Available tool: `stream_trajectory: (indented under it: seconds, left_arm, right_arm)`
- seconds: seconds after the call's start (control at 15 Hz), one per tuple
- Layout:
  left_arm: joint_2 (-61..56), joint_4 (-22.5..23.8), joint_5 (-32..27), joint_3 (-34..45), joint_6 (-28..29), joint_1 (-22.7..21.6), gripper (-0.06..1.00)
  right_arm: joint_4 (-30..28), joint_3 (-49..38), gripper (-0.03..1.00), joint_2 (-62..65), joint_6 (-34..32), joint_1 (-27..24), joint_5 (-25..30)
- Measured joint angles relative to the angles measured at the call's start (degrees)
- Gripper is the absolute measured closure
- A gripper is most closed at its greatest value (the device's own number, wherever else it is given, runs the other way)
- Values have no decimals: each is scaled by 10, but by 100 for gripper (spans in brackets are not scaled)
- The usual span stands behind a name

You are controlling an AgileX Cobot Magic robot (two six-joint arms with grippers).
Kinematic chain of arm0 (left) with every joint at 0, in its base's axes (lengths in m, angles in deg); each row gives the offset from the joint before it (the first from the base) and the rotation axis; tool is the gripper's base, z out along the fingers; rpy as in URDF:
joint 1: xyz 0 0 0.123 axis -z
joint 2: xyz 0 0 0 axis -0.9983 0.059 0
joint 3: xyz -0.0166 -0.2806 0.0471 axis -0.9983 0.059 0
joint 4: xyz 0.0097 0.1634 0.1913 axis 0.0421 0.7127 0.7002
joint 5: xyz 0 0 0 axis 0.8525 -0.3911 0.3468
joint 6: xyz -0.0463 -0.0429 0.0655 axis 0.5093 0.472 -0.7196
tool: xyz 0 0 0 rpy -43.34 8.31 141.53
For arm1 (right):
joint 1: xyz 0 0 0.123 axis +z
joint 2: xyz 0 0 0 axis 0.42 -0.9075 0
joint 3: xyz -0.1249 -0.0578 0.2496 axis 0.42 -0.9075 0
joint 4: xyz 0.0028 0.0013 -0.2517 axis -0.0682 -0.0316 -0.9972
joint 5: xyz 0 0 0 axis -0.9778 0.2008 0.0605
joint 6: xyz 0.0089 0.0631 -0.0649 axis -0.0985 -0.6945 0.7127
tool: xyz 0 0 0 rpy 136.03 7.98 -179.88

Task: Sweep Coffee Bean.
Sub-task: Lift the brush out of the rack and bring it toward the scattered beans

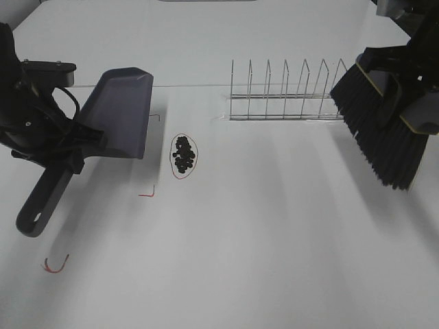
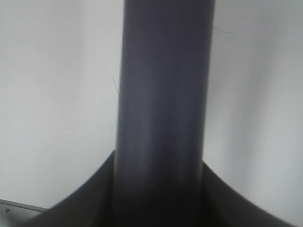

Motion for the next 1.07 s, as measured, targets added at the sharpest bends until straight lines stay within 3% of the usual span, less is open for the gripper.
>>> stream_trajectory:
  seconds: [0.4,0.67,1.07]
  left_arm:
    - [37,5,1,6,9,32,58]
    - [82,91,-11,6,120,54,58]
    - [109,100,10,4,135,84,58]
  right_arm:
    - [6,-18,63,0,0,0,-22]
    - [6,-18,63,0,0,0,-28]
    - [14,-18,63,0,3,1,-36]
